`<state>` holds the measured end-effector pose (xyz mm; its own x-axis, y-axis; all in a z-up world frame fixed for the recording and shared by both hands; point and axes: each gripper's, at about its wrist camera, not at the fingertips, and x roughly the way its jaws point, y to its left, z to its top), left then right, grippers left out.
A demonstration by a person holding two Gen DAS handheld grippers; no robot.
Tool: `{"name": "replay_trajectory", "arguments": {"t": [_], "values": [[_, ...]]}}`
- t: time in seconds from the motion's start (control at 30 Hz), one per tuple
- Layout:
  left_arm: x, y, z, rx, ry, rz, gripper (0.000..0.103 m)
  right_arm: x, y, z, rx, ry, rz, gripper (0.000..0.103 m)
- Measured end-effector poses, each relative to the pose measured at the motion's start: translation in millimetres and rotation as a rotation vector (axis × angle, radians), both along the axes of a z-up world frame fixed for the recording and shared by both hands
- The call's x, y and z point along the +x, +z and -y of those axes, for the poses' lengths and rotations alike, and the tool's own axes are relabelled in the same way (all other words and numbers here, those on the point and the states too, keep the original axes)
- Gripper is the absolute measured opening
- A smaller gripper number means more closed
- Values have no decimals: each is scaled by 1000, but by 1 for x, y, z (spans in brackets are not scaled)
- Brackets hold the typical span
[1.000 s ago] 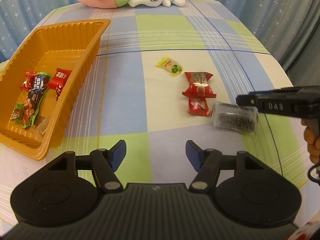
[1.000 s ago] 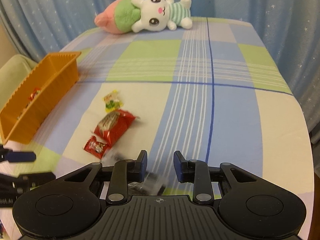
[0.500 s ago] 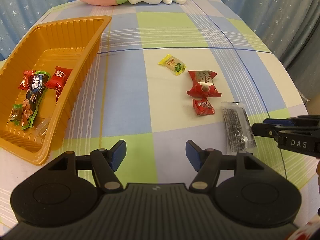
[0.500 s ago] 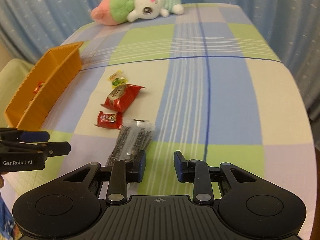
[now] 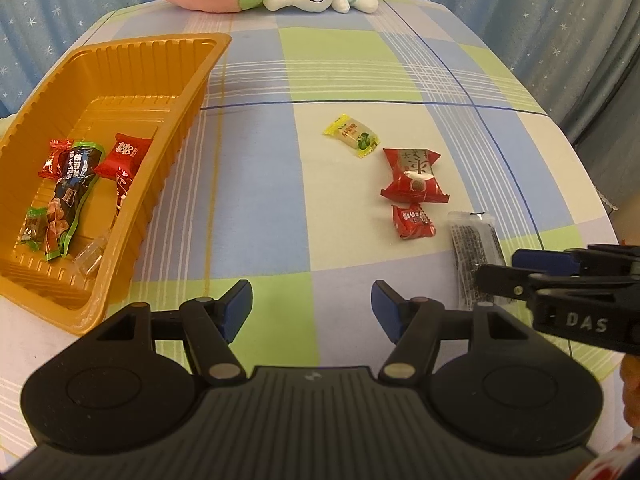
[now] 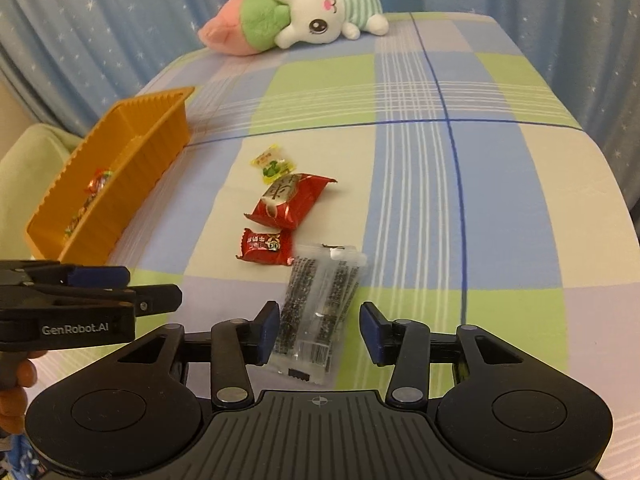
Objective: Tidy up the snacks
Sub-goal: 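Lift the clear packet with right while left moves toward the red candies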
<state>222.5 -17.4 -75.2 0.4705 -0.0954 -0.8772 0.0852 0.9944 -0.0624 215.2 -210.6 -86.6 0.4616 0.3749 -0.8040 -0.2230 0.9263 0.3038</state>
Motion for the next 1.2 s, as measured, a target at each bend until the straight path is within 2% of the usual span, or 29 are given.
{"name": "replay_trajectory", "arguments": {"t": [0.27,0.47,0.8,0.87,0.93,1.2], "values": [[2,2,5,-12,-44,33,63,4,-10,-12,-53,56,40,46],[8,0,19,-9,-164,104,63,5,-10,-6,-113,63,86,45],[24,-11,50,49,-359,193,62,10,-10,25,-101,-14,68,46],[27,-14,55,61,-393,196,58,9,-10,28,-96,-22,67,46],[29,-17,60,70,-421,192,47,8,-10,31,-92,-29,65,46],[28,-28,71,72,-477,135,34,7,-10,39,-81,-50,58,45]]}}
